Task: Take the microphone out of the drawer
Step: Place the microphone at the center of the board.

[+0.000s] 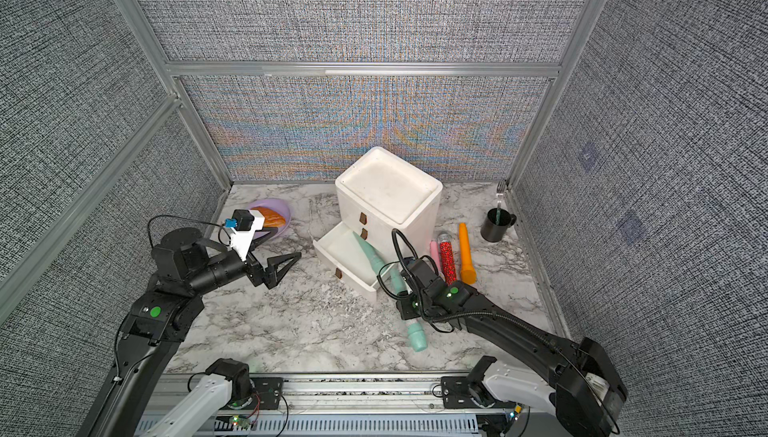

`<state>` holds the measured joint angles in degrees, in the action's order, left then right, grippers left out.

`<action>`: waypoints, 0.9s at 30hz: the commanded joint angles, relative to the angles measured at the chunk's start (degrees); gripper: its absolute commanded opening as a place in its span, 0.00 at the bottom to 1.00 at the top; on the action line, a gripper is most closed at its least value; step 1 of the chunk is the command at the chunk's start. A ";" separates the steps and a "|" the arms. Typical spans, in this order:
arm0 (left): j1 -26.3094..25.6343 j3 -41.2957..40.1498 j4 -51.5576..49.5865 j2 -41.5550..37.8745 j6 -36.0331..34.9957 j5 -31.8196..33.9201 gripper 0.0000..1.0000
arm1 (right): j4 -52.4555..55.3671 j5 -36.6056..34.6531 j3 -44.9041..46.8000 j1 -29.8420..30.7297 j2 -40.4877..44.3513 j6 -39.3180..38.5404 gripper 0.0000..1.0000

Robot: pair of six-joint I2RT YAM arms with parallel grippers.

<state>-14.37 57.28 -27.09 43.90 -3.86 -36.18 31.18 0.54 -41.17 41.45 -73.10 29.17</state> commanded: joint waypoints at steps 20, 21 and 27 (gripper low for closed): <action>0.22 -1.06 2.31 -1.98 0.43 -1.21 1.00 | -15.14 -5.19 -6.51 -32.66 -10.20 -17.50 0.00; 0.22 -1.11 2.32 -1.97 0.39 -1.18 1.00 | -16.09 -5.11 -6.68 -33.22 -10.51 -19.20 0.00; 0.22 -1.11 2.31 -1.71 0.34 -1.00 1.00 | -21.42 -10.30 -6.64 -35.99 -11.82 -27.48 0.00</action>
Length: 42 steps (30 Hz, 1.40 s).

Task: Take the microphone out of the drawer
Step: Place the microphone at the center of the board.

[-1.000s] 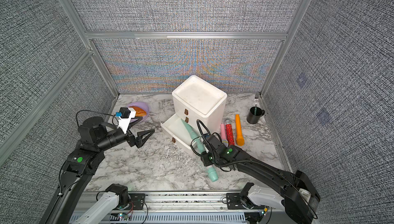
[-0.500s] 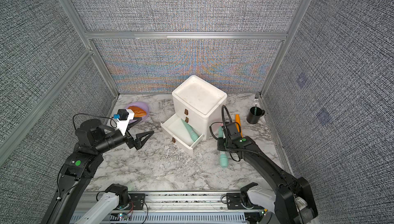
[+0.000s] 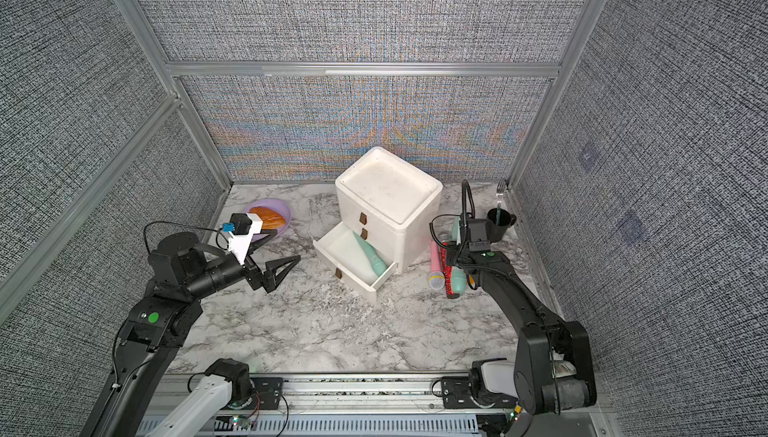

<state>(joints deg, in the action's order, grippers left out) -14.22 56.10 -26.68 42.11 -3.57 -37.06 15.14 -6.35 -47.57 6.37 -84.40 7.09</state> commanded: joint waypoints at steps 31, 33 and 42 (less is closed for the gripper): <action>0.16 0.33 1.48 0.68 -0.66 1.02 1.00 | -6.25 -4.30 -9.63 -10.57 -20.66 -12.61 0.00; 0.10 0.46 1.28 0.87 -0.72 1.07 1.00 | -6.52 -4.29 -9.56 -10.29 -21.65 -12.58 0.00; 0.24 0.51 1.19 1.35 -0.82 1.12 1.00 | -6.34 -3.24 -10.14 -9.94 -24.65 -13.31 0.00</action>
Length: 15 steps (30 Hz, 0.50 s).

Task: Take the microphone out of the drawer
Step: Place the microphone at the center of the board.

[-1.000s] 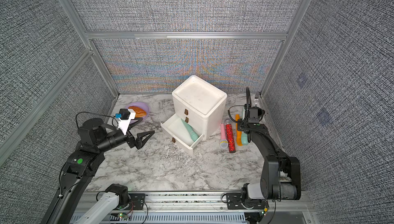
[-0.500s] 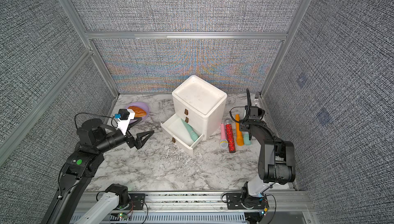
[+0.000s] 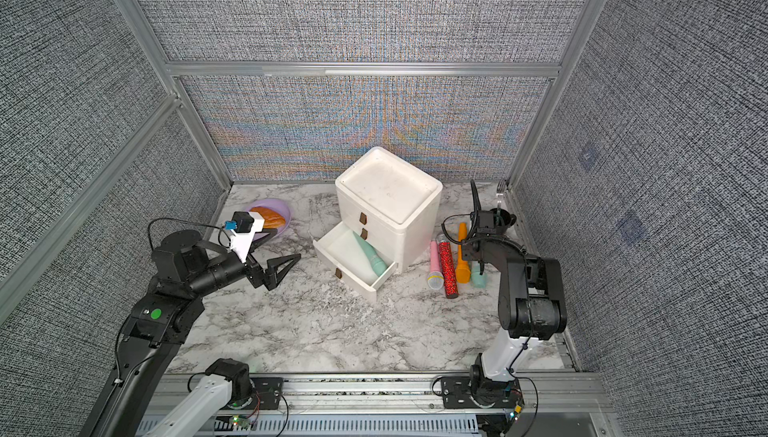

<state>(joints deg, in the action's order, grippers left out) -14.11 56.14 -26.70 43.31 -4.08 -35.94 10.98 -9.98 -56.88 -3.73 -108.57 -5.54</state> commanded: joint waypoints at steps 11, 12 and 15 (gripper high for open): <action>0.22 0.39 1.24 -0.24 -0.40 0.07 1.00 | 0.80 1.85 -3.16 0.21 -2.91 -1.12 0.04; 0.29 0.38 1.24 -0.24 -0.39 0.08 1.00 | 1.30 2.10 -3.55 0.21 -3.25 -1.07 0.08; 0.31 0.42 1.25 -0.24 -0.33 0.10 1.00 | 2.10 2.66 -4.25 0.20 -4.01 -1.11 0.14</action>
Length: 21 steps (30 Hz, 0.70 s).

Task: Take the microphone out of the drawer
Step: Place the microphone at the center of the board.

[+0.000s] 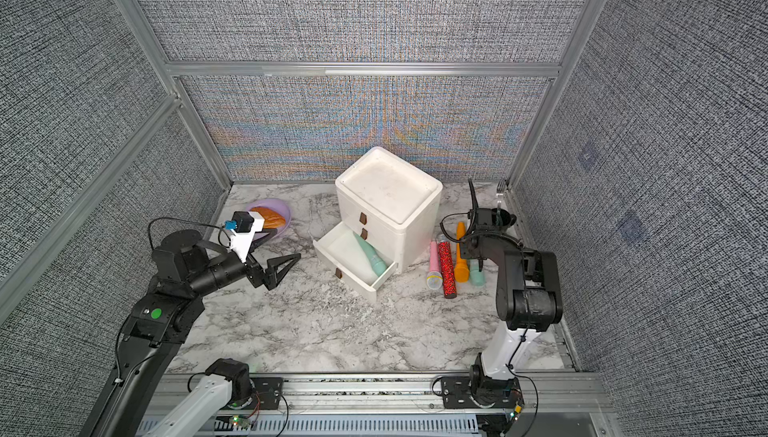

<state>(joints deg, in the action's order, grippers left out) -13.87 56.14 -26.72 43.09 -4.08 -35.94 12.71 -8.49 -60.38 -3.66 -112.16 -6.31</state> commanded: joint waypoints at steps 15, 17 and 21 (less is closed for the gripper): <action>0.16 0.46 1.36 0.08 -0.32 -0.06 1.00 | 2.82 1.37 -2.61 0.15 0.33 -0.63 0.45; 0.24 0.47 1.32 0.06 -0.36 -0.06 1.00 | 3.09 1.28 -2.83 0.15 0.27 -0.56 0.50; 0.25 0.46 1.41 0.15 -0.32 -0.23 1.00 | 3.22 1.05 -2.95 0.24 0.56 -0.66 0.52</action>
<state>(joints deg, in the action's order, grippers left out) -13.72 56.14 -26.72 43.13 -4.08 -35.94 16.49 -7.18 -62.81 -3.57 -111.83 -6.57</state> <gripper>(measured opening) 0.999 0.522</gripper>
